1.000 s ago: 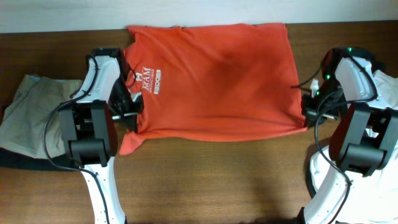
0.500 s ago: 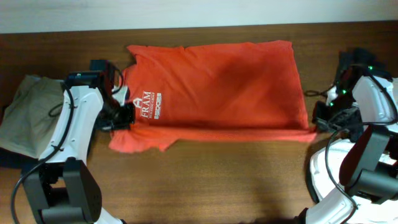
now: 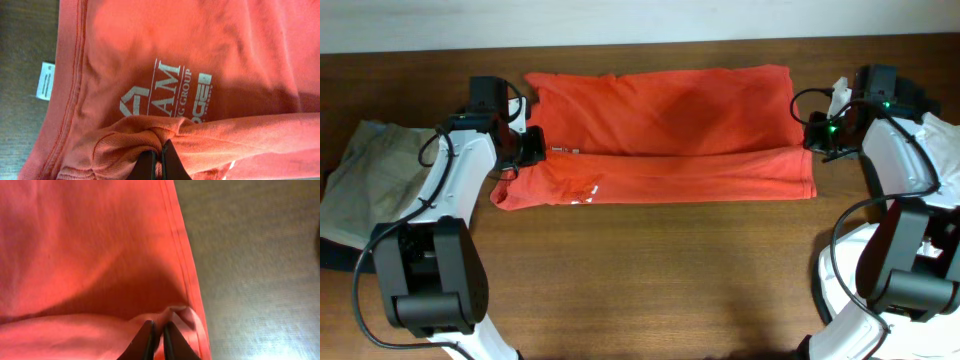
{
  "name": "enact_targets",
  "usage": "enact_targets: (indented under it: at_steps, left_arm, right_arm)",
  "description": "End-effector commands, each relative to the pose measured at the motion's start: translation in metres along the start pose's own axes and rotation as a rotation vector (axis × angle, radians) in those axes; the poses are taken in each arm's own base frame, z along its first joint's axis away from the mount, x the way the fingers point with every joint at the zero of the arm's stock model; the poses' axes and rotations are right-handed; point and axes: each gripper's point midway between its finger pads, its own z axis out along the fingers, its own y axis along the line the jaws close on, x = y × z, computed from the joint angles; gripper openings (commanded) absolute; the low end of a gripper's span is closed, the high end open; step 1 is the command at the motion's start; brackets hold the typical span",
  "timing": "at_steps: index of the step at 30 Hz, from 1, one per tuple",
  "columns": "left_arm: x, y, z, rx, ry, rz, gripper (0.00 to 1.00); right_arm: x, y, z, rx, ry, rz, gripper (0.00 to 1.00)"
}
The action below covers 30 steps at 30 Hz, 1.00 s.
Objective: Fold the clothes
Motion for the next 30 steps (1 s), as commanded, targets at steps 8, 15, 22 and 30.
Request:
enact_targets:
  at_steps: [8, 15, 22, 30]
  left_arm:
    - [0.011, -0.020, 0.018, 0.156, 0.064, 0.039, 0.93]
    - [0.032, -0.043, 0.022, 0.048, 0.117, 0.224, 0.91]
    - [0.068, -0.054, 0.054, -0.008, 0.249, 0.310, 0.55]
    - [0.083, -0.080, 0.063, 0.011, 0.276, 0.431, 0.44]
  right_arm:
    - [0.026, -0.023, 0.027, 0.117, 0.118, 0.025, 0.35]
    - [0.093, -0.032, 0.051, 0.125, 0.264, 0.046, 0.24]
    - [0.142, -0.069, 0.042, 0.353, 0.395, 0.125, 0.04]
    - [0.149, -0.070, 0.039, 0.367, 0.422, 0.137, 0.04]
